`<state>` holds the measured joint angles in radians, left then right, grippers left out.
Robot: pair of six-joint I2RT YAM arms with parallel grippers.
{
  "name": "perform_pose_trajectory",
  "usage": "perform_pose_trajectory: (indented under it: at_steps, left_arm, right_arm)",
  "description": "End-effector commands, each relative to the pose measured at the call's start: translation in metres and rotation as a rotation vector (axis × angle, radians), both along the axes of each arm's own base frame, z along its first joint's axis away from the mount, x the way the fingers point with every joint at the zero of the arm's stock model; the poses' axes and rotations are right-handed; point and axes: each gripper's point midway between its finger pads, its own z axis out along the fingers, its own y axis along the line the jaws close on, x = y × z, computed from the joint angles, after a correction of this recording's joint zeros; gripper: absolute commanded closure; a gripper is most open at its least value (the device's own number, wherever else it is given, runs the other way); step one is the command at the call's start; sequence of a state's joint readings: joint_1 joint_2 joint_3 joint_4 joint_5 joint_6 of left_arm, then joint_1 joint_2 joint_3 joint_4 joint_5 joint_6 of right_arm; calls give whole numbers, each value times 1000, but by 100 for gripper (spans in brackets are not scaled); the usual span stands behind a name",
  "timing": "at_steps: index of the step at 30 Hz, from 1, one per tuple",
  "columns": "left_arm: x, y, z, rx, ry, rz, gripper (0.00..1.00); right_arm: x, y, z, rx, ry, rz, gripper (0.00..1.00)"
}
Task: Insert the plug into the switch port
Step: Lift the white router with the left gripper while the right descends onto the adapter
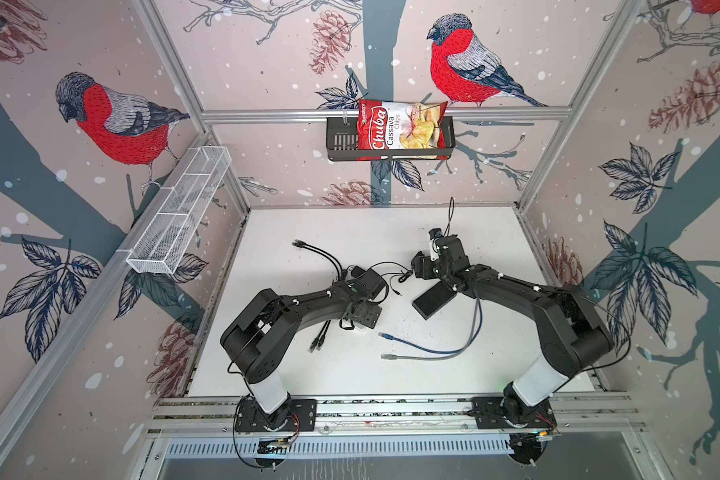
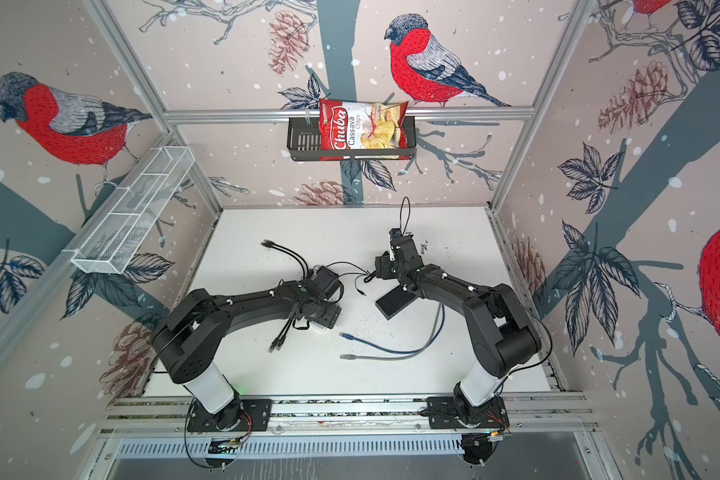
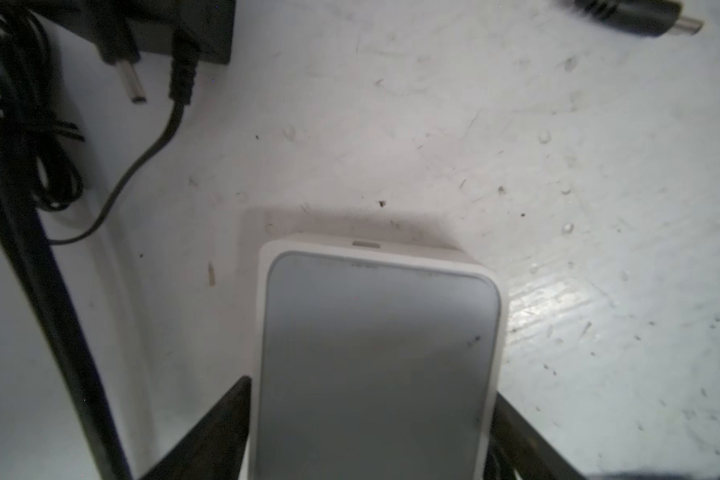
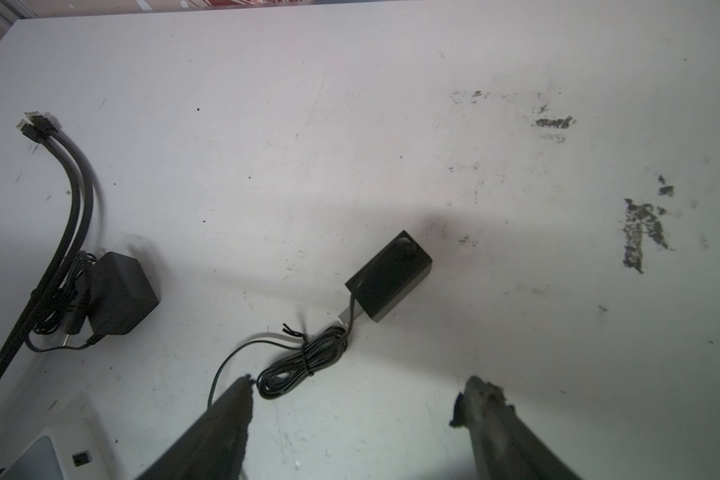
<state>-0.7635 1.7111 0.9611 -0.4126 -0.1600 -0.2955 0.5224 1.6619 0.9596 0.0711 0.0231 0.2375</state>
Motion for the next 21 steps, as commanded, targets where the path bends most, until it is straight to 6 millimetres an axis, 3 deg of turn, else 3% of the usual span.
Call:
perform_pose_trajectory:
  at_steps: [1,6,12,21]
  left_arm:
    - [-3,4,-3,15,9,5,23]
    - [-5,5,-6,12,14,7,28]
    - [-6,5,-7,2,7,12,41]
    - [8,5,26,-73,-136,45,46]
  right_arm:
    - [0,7,1,4,9,17,21]
    - [2,17,1,1,12,37,21]
    - [3,28,2,7,16,58,22]
    - [7,44,5,29,14,86,23]
